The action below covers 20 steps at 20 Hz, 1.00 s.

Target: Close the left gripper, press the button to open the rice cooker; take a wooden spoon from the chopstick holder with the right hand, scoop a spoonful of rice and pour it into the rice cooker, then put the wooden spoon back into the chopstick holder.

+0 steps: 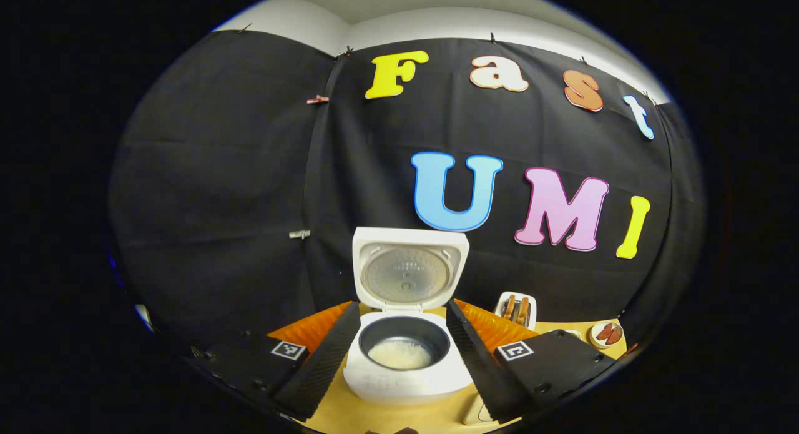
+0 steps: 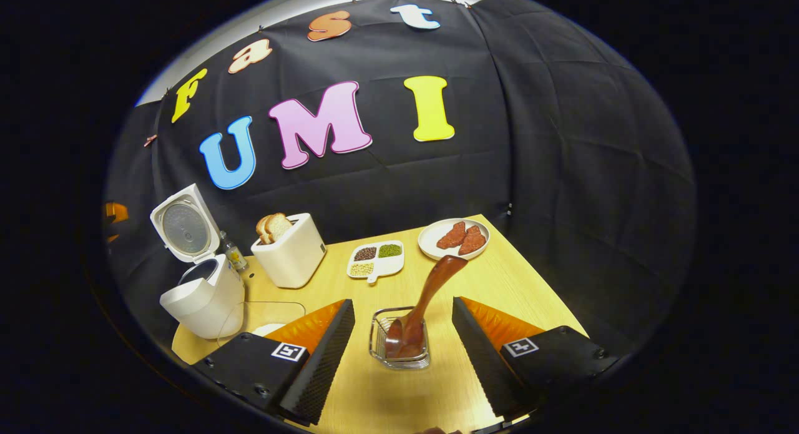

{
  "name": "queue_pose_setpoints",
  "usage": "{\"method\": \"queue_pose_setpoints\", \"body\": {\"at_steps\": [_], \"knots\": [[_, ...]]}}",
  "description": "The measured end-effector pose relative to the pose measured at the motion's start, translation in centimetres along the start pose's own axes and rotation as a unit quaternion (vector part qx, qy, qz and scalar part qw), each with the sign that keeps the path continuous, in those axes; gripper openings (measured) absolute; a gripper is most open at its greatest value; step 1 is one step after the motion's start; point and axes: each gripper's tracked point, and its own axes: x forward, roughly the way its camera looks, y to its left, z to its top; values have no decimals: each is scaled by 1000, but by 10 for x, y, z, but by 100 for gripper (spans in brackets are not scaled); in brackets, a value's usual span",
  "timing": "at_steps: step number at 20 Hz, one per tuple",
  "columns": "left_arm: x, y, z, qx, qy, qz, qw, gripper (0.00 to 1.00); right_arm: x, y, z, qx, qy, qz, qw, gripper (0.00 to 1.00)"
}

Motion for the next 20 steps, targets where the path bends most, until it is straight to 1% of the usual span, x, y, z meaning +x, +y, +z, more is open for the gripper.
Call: {"method": "queue_pose_setpoints", "body": {"at_steps": [2,3,7,8,10,12,14,16,20], "knots": [[17,7,33,11,-34,-6,999,95,-9,13,2,-6,-9,-6,1000,98],[25,9,43,15,-44,-11,999,95,-15,21,4,-4,-13,-7,1000,99],[73,12,60,-13,-37,-29,999,94,-34,46,16,3,-39,-17,999,98],[79,18,62,-14,-40,-27,999,94,-40,51,18,0,-45,-20,999,98],[109,27,68,-13,-40,-26,999,94,-51,57,20,-3,-56,-29,998,98],[138,26,68,-2,-32,-39,999,94,-61,63,16,1,-57,-42,998,98],[170,26,63,21,-23,-54,998,94,-71,67,10,7,-55,-56,997,98],[197,15,61,16,-14,-76,997,93,-79,70,4,4,-52,-70,996,98],[244,7,55,22,-5,-87,996,93,-93,73,8,-4,-63,-92,994,98]]}}
